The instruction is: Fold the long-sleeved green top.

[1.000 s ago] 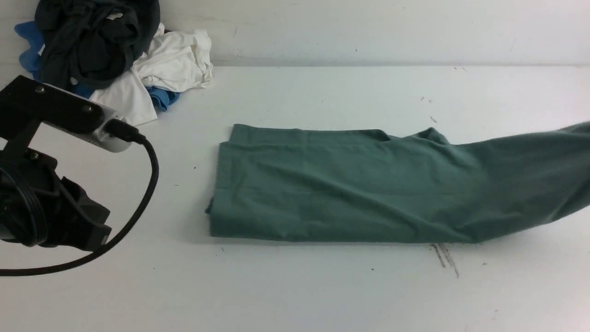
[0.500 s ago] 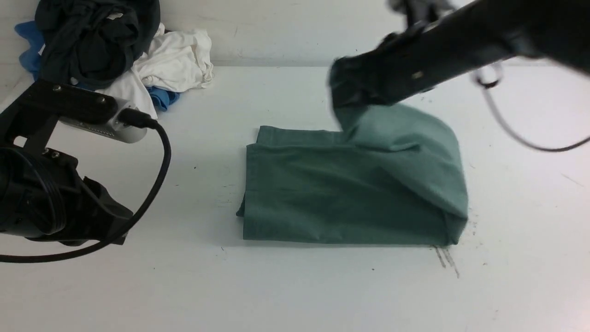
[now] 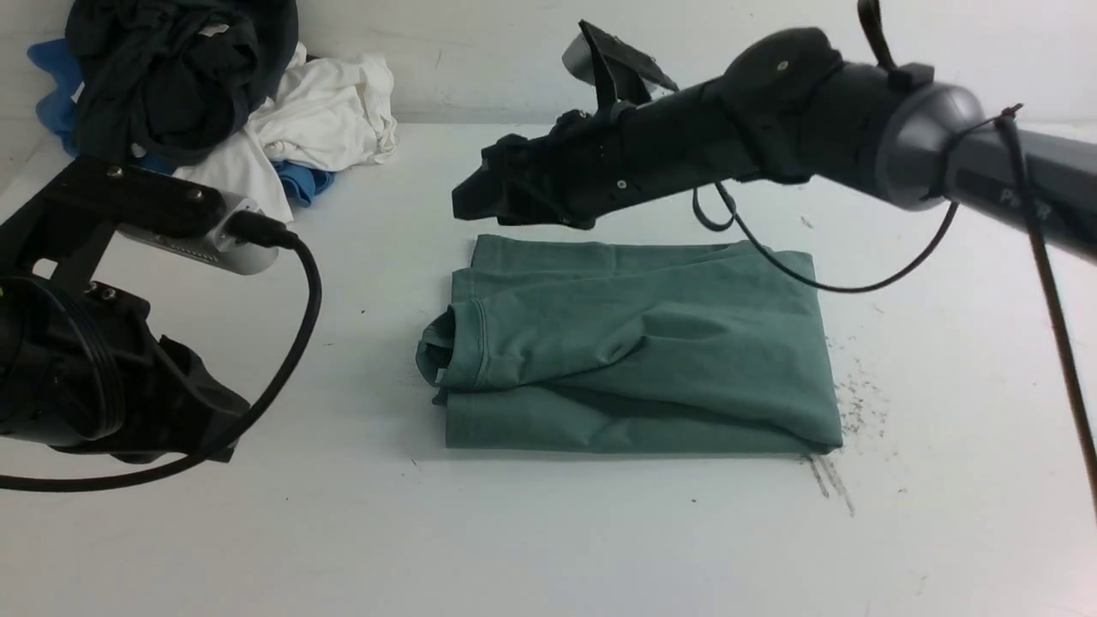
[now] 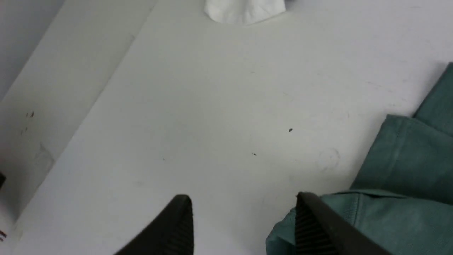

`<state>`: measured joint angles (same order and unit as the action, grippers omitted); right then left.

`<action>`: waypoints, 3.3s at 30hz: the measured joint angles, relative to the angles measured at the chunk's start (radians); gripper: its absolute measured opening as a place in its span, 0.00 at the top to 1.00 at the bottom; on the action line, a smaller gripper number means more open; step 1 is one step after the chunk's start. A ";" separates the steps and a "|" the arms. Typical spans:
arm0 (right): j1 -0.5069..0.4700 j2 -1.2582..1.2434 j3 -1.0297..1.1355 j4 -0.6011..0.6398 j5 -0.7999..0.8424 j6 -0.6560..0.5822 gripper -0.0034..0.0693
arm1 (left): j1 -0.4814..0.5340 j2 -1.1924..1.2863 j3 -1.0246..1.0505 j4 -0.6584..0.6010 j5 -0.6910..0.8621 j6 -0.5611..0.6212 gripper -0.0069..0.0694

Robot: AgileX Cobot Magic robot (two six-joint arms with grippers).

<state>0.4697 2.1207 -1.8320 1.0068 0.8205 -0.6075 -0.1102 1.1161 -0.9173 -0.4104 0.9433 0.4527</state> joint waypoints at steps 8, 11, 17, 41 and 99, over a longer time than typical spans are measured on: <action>0.059 0.124 -0.007 -0.181 0.032 0.035 0.84 | 0.000 0.000 0.000 -0.085 0.000 0.064 0.92; 0.092 0.185 -0.007 -0.180 -0.028 0.005 0.93 | 0.000 0.000 0.000 -0.129 0.000 0.118 0.92; 0.127 0.162 -0.027 -0.281 -0.048 -0.033 0.97 | 0.000 -0.089 0.001 -0.185 0.004 0.272 0.92; 0.082 -1.172 0.810 -1.107 -0.161 0.515 0.97 | 0.000 -0.797 0.498 -0.160 -0.616 0.344 0.92; -0.466 -2.130 1.858 -1.028 -0.470 0.627 0.97 | 0.000 -0.815 0.509 -0.163 -0.606 0.346 0.92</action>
<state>0.0041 -0.0096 0.0260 -0.0211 0.3505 0.0200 -0.1102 0.3007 -0.4082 -0.5738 0.3374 0.7986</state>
